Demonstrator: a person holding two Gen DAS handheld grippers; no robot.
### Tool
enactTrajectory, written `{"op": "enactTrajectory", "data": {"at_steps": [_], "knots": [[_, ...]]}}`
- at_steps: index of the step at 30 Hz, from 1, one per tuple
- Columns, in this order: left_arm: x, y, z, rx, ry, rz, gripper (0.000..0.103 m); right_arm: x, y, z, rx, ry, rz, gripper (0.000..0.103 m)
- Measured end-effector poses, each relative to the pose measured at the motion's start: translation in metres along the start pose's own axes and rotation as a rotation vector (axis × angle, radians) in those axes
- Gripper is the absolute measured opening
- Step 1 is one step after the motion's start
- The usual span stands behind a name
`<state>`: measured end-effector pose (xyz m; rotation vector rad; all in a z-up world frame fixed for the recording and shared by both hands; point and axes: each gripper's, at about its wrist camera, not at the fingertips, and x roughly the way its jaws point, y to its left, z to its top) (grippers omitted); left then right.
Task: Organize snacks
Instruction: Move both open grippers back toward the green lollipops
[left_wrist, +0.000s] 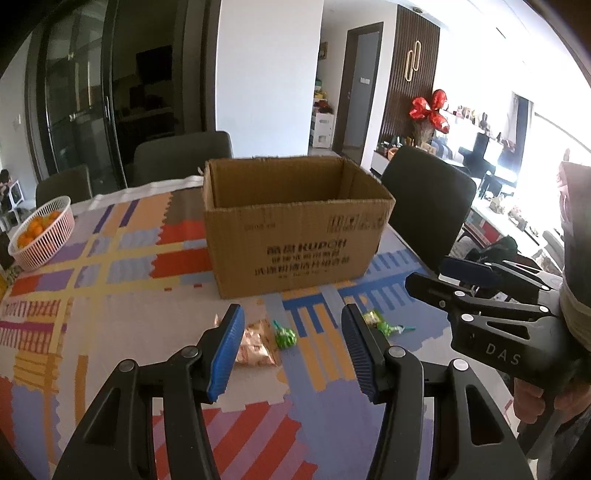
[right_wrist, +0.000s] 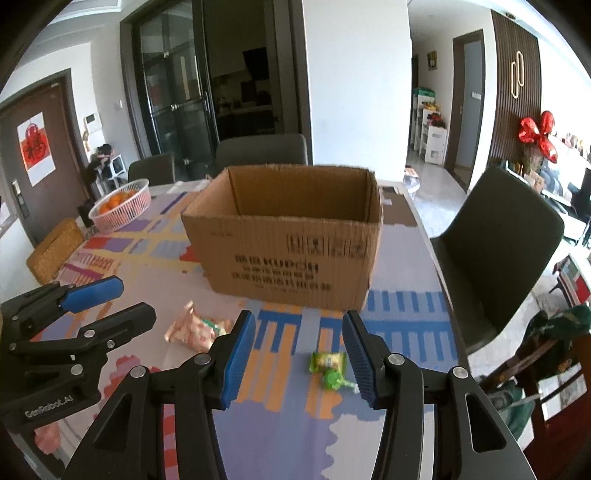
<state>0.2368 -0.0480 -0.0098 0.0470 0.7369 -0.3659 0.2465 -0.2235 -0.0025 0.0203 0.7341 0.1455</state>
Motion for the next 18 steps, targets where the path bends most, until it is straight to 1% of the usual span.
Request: {"op": "enactTrajectory", "data": {"at_steps": [9,18], "knots": [[0.02,0.0,-0.019,-0.014,0.061,-0.019,0.054,0.013,-0.002,-0.022,0.011,0.062,-0.012,0.05],[0.046,0.003,-0.029,-0.019,0.114,-0.043,0.053,0.031,-0.008,-0.035,0.032,0.128,-0.033,0.05]]}}
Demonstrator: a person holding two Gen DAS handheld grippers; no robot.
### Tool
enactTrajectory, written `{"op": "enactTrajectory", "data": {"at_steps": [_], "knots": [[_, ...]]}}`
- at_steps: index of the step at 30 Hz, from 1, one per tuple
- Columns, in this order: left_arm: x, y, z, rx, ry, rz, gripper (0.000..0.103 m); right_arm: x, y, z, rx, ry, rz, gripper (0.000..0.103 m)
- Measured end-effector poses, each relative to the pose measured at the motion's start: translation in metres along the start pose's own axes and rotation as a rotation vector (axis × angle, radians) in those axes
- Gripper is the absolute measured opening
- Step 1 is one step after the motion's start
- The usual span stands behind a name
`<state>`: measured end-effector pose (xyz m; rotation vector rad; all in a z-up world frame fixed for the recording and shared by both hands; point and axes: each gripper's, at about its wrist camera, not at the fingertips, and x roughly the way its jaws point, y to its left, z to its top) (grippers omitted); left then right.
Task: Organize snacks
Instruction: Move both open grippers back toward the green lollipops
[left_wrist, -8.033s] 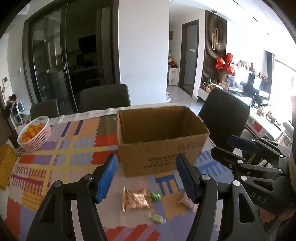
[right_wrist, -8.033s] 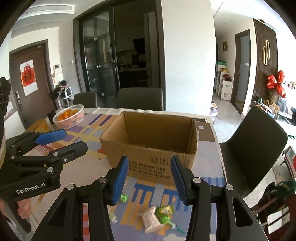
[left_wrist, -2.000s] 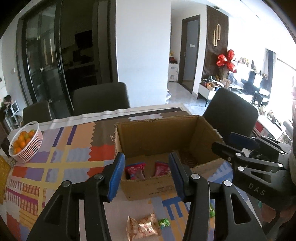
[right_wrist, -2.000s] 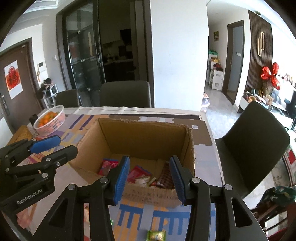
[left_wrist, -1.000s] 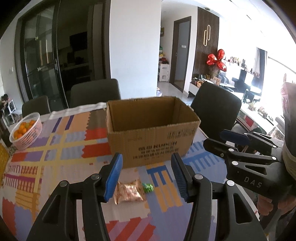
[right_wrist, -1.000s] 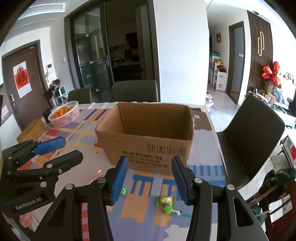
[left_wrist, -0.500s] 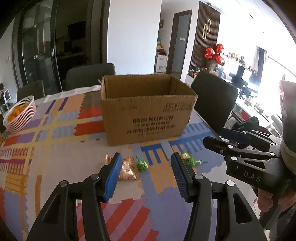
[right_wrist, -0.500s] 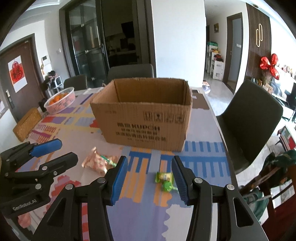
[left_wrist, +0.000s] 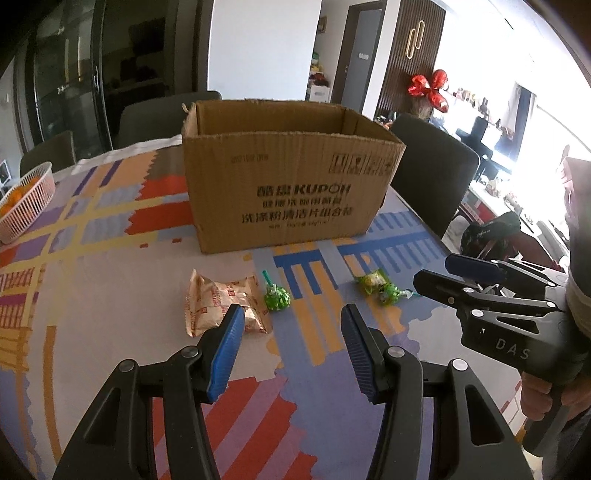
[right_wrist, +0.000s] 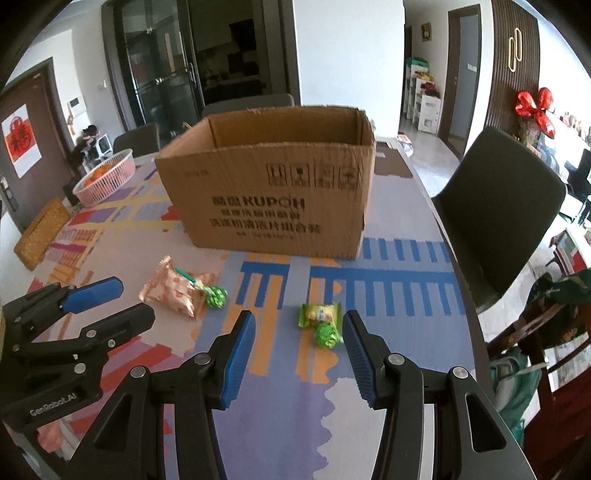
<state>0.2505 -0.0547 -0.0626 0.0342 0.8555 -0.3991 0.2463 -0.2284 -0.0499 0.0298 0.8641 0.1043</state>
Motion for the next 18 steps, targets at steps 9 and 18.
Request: {"op": "enactTrajectory", "data": {"at_steps": [9,18], "knots": [[0.027,0.005,-0.005,0.015,0.04,-0.014,0.049,0.028,-0.01,-0.009,0.029,0.078,-0.022,0.05],[0.052,0.011,-0.005,0.022,0.058,-0.06,0.041,0.053,-0.015,-0.014,0.041,0.14,-0.041,0.05]]}}
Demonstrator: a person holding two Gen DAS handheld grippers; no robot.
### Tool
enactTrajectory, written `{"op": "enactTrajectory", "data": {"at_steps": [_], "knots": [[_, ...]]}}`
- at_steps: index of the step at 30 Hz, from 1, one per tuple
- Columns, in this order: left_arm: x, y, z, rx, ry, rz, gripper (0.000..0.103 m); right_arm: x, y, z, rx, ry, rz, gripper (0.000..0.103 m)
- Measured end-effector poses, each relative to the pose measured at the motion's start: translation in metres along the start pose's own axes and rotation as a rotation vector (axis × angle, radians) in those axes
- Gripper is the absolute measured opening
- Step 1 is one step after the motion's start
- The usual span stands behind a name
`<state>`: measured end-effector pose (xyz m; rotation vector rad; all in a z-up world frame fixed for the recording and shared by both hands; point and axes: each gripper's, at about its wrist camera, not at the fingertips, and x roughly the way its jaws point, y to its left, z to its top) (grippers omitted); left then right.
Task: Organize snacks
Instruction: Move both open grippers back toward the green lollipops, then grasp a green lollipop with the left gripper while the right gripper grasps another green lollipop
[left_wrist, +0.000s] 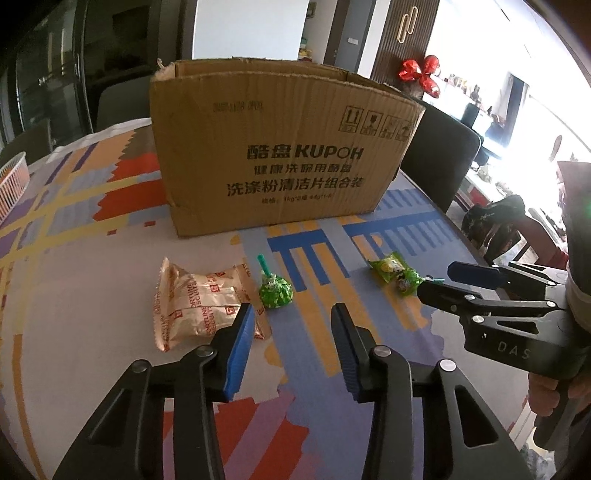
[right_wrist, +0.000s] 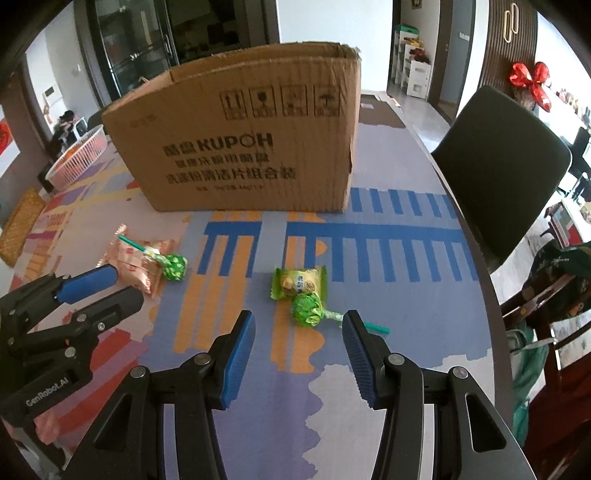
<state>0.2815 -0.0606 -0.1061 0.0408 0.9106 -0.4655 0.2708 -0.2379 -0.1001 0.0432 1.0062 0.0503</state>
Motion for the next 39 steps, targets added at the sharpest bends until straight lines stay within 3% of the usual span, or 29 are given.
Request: {"op": "enactTrajectory", "data": {"at_steps": [5,17,27,39], "knots": [[0.014,0.002,0.003,0.008,0.021,0.01,0.035,0.007,-0.001,0.0,-0.006,0.007,-0.014,0.05],[0.041,-0.001,0.015,0.037,0.038,0.029,0.032,0.023,-0.011,0.002,0.013,0.04,-0.006,0.05],[0.054,-0.005,0.017,0.032,0.062,0.01,0.028,0.032,-0.018,0.004,0.032,0.061,0.044,0.05],[0.056,-0.007,0.015,0.015,0.074,0.0,0.025,0.041,-0.025,0.011,0.026,0.057,0.035,0.045]]}}
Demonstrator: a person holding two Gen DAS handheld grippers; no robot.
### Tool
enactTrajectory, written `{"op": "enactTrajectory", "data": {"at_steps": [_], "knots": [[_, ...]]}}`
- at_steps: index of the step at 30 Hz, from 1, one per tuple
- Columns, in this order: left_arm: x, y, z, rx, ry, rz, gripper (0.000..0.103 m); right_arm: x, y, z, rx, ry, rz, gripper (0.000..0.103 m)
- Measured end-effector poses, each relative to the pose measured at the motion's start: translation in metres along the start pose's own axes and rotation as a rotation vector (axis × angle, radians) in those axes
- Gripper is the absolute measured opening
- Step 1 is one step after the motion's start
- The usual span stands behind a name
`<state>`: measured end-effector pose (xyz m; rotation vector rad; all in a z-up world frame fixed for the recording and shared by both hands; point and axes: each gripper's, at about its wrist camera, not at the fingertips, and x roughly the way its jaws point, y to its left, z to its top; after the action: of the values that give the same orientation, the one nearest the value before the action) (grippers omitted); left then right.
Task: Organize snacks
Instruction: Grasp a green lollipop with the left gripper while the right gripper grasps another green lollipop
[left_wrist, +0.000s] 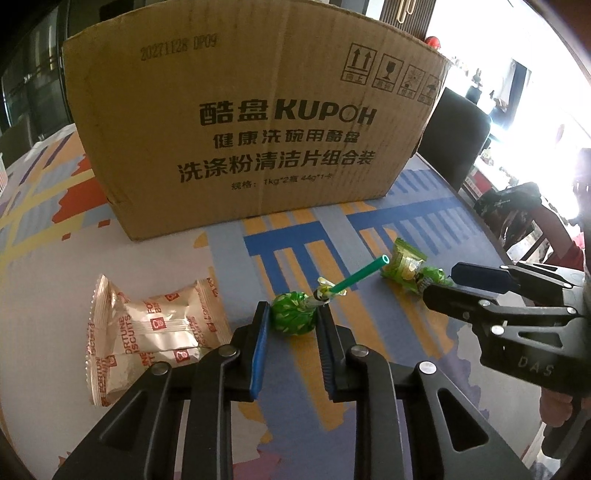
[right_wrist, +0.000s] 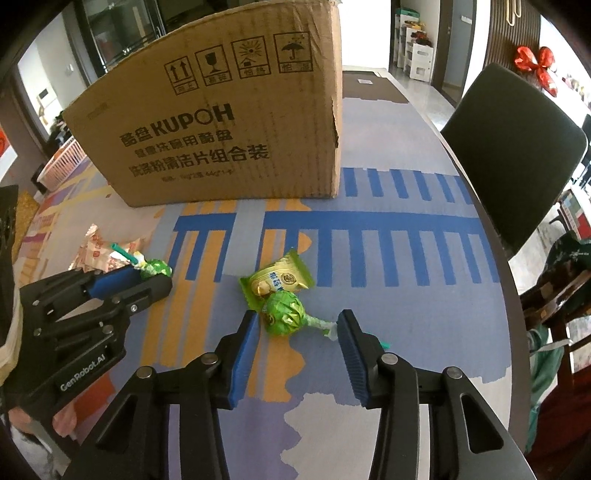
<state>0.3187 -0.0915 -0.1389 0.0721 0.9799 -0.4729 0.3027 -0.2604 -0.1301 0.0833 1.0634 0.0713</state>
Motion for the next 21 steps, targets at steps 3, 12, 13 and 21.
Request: {"op": "enactTrajectory", "data": {"at_steps": [3,12,13,21], "knots": [[-0.005,-0.006,0.0,0.002,-0.009,-0.008,0.025,-0.004,-0.005,0.002,0.017,-0.009,0.016,0.045],[-0.014,-0.013,-0.007,-0.033,-0.006,-0.007,0.025,-0.007,0.012,0.005,-0.14,-0.012,0.021,0.044],[-0.013,-0.014,-0.007,-0.035,-0.003,-0.007,0.025,-0.006,0.013,0.005,-0.161,-0.011,0.018,0.044],[-0.015,-0.016,-0.007,-0.043,-0.008,-0.014,0.025,0.007,0.019,0.005,-0.25,0.045,-0.009,0.035]]}}
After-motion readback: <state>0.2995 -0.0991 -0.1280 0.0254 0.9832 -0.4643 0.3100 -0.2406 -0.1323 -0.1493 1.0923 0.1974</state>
